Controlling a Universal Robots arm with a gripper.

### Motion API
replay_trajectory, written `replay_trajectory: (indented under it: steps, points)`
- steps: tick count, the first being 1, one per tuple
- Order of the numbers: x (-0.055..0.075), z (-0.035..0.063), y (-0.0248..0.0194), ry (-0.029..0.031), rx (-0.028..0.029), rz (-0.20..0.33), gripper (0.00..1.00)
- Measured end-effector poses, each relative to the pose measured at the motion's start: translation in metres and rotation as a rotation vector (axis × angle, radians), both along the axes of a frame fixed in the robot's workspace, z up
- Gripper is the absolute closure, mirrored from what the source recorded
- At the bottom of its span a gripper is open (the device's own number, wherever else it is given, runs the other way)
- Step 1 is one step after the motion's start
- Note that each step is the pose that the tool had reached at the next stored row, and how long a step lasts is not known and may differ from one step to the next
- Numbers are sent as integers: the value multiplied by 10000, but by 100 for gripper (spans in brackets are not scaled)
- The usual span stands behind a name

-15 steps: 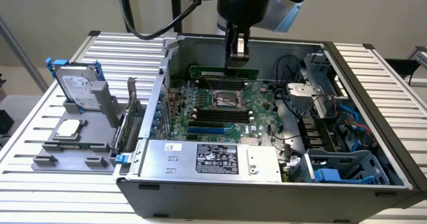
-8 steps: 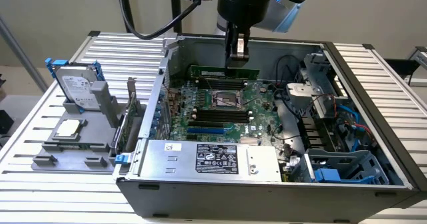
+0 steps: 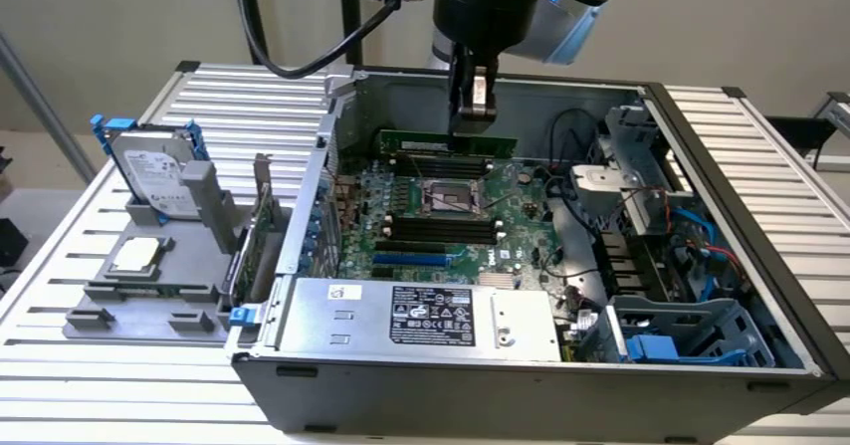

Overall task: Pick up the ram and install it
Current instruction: 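Insert the ram into the slot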

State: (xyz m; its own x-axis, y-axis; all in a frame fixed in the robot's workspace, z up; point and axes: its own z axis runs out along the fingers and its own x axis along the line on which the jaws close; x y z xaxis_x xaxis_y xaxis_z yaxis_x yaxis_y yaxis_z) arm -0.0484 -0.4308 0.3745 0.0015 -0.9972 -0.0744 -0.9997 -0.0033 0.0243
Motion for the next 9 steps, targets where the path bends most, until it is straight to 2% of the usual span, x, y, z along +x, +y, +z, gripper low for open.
replay_trajectory:
  steps: [3, 9]
  points:
    - [0, -17, 47, 1, -9, 1, 86]
    - [1, -103, 256, 0, -90, 0, 86]
